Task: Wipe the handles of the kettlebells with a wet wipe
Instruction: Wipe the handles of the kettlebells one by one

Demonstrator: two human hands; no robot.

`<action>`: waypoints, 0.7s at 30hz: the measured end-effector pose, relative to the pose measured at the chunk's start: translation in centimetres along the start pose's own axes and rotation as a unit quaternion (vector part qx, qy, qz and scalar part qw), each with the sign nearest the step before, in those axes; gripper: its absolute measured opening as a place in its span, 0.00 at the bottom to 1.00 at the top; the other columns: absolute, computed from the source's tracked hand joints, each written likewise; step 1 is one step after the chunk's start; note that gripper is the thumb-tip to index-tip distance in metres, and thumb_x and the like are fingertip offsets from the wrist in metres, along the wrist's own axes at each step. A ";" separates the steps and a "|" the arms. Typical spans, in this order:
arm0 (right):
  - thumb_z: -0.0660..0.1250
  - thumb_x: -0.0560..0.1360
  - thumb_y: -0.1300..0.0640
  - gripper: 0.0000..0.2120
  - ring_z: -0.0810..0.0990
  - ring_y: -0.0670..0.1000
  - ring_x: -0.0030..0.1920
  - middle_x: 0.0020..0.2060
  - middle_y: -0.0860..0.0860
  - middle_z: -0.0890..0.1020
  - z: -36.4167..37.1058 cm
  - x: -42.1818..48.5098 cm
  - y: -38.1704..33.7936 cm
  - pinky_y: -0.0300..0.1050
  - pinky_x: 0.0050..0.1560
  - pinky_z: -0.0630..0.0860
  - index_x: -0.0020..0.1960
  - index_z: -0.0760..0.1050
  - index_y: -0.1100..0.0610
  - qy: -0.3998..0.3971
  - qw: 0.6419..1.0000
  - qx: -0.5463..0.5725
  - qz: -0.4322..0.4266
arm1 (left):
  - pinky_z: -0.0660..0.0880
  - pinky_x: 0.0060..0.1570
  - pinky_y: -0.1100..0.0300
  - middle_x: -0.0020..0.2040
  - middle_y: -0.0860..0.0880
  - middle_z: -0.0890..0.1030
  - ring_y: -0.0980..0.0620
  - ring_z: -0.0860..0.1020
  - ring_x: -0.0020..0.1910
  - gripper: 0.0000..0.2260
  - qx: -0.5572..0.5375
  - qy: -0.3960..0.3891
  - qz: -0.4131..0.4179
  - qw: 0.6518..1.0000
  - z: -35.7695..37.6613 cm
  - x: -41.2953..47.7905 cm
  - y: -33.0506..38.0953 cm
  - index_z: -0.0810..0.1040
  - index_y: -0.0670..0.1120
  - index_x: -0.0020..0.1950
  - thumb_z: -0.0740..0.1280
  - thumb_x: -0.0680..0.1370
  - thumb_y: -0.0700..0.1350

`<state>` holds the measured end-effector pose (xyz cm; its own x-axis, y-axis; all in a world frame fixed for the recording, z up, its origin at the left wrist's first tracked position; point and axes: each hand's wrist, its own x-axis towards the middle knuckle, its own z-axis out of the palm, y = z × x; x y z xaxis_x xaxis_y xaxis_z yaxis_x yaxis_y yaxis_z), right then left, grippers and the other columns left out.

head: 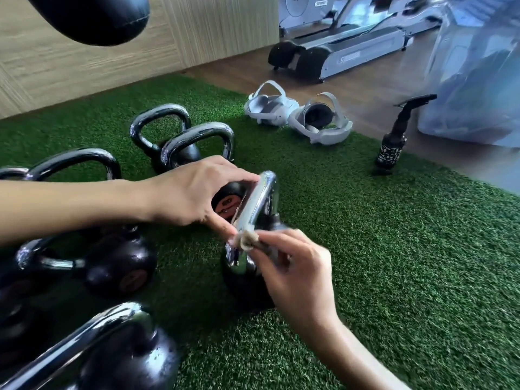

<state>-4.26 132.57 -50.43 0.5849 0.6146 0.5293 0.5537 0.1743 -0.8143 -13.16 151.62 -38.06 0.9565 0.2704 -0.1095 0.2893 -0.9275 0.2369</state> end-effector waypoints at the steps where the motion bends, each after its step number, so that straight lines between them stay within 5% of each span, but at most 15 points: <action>1: 0.79 0.70 0.57 0.11 0.83 0.42 0.43 0.44 0.39 0.85 0.0 -1.0 0.2 0.40 0.42 0.80 0.52 0.86 0.49 -0.010 1.000 0.004 0.000 | 0.65 0.74 0.58 0.71 0.54 0.73 0.59 0.68 0.71 0.51 0.001 -0.005 0.000 1.000 0.0 0.0 0.1 0.67 0.58 0.78 0.79 0.57 0.67; 6: 0.78 0.72 0.54 0.07 0.83 0.44 0.44 0.43 0.38 0.85 0.2 -3.1 1.4 0.42 0.43 0.79 0.49 0.86 0.46 -0.045 0.997 0.030 0.054 | 0.63 0.61 0.80 0.68 0.64 0.74 0.79 0.70 0.58 0.47 -0.042 -0.044 -0.032 0.998 -1.1 -0.1 0.8 0.70 0.61 0.75 0.81 0.57 0.64; 9: 0.78 0.71 0.59 0.11 0.84 0.43 0.46 0.45 0.39 0.85 0.1 -1.8 1.2 0.42 0.47 0.80 0.51 0.86 0.46 -0.033 0.997 0.043 0.056 | 0.76 0.61 0.65 0.58 0.61 0.84 0.65 0.81 0.57 0.33 -0.166 -0.015 -0.088 0.982 -1.1 1.1 1.3 0.80 0.59 0.65 0.83 0.61 0.58; 11: 0.78 0.71 0.58 0.14 0.83 0.42 0.47 0.46 0.38 0.85 0.0 -1.3 1.2 0.39 0.47 0.79 0.54 0.85 0.43 -0.046 0.996 0.039 0.065 | 0.78 0.62 0.58 0.52 0.60 0.86 0.63 0.83 0.53 0.33 -0.171 0.051 -0.129 0.976 -0.3 1.8 1.8 0.82 0.57 0.62 0.84 0.58 0.59; 21: 0.78 0.72 0.53 0.11 0.78 0.37 0.38 0.37 0.38 0.83 -1.5 2.0 3.1 0.29 0.37 0.69 0.54 0.86 0.45 -0.155 0.982 -0.065 0.091 | 0.78 0.50 0.69 0.50 0.61 0.85 0.66 0.82 0.46 0.31 -0.140 0.094 -0.144 0.975 0.9 2.0 0.7 0.82 0.58 0.62 0.84 0.61 0.56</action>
<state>-0.53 133.19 -51.56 0.4837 0.8345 0.2638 0.5400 -0.0474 -0.8403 -11.05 151.25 -39.01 0.8161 0.5767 -0.0381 0.5214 -0.7062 0.4789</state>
